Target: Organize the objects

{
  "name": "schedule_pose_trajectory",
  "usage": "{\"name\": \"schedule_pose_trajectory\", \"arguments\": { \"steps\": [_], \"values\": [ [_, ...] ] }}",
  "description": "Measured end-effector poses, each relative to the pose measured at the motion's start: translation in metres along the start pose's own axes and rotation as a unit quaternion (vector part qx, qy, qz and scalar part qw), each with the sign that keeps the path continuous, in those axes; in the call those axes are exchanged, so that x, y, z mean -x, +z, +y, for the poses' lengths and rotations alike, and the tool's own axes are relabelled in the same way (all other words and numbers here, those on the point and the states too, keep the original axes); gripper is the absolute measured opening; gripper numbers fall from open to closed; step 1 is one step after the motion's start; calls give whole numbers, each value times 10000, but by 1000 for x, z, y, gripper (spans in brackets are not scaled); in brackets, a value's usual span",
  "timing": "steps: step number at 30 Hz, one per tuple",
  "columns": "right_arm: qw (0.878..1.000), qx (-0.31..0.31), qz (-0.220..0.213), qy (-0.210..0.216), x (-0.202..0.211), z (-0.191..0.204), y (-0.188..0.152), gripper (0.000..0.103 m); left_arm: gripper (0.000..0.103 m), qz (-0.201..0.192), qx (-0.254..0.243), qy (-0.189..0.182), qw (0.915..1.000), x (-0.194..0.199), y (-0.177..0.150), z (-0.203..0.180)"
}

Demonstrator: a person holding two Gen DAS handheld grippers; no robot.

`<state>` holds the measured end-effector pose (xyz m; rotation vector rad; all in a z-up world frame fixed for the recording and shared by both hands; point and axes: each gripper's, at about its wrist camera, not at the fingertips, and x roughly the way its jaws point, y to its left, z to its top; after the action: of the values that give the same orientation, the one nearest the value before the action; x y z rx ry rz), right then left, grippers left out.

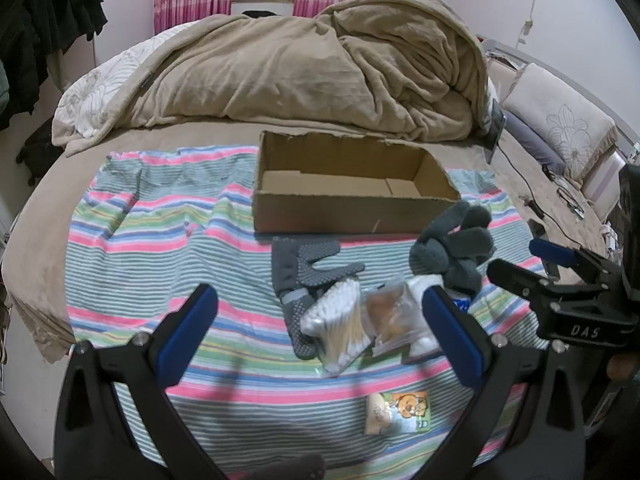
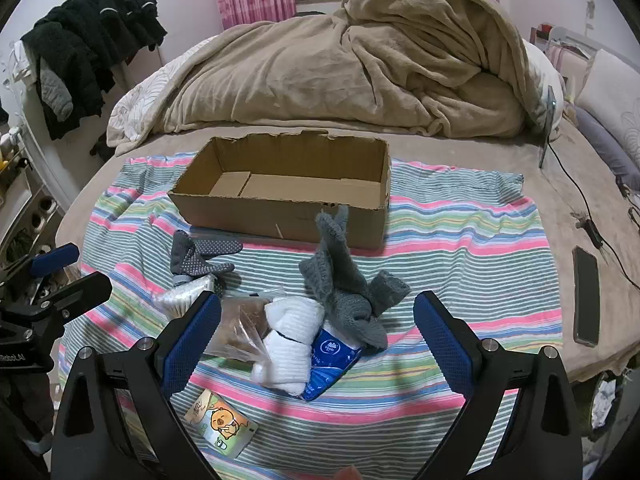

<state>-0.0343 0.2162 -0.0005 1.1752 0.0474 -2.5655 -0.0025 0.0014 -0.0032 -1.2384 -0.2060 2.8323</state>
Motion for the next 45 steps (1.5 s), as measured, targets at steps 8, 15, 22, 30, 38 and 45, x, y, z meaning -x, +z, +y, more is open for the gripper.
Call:
{"name": "schedule_pose_trajectory", "arguments": {
  "steps": [8,15,22,30,38,45],
  "values": [
    [10000,2,3,2,-1,0,0,99,102,12,11,-31,10000,-2,1,-1],
    [10000,-3,1,-5,0,0,-1,99,102,17,21,-39,10000,-2,2,0],
    [10000,-2,13,0,-1,-1,-1,99,102,20,27,-58,10000,-2,2,-1],
    [10000,-5,17,2,-1,-1,0,99,102,21,27,-61,10000,-2,2,-1],
    [10000,-3,18,7,-1,-1,0,99,102,45,39,-105,9999,-2,2,-2],
    [10000,6,11,6,-1,1,-1,99,102,50,47,-140,9999,-1,2,-3]
  ]
}}
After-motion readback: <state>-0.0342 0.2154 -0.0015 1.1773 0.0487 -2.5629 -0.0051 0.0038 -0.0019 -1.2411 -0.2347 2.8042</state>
